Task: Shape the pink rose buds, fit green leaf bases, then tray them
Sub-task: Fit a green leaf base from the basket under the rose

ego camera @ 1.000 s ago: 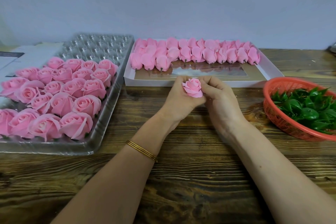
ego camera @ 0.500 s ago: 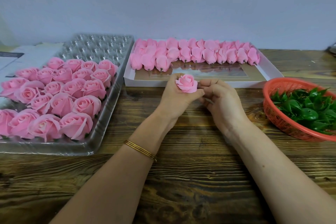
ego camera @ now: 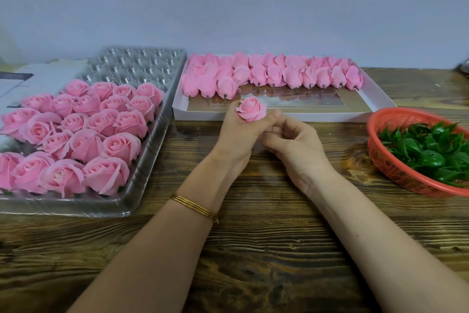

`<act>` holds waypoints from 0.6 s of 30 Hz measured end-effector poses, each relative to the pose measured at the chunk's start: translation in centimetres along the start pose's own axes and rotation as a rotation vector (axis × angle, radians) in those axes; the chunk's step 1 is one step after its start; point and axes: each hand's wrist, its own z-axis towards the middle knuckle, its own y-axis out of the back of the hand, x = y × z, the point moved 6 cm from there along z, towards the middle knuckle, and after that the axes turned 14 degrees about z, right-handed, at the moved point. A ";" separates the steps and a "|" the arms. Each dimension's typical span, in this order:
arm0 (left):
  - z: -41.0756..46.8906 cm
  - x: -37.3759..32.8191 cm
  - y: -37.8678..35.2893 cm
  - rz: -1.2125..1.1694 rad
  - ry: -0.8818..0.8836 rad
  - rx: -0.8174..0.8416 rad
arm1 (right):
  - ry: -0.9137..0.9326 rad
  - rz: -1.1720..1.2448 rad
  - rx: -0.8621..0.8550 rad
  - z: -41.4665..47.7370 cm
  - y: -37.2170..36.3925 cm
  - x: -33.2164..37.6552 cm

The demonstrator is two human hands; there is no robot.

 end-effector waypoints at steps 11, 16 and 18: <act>-0.4 0.2 -0.3 -0.017 0.007 0.010 | 0.103 0.077 -0.057 -0.5 -0.4 0.3; -0.3 0.2 -0.5 -0.048 -0.008 0.033 | 0.147 0.064 -0.069 -0.9 -0.5 0.6; -0.3 0.4 -0.6 -0.056 -0.005 0.047 | 0.162 0.051 -0.066 -0.9 -0.7 0.7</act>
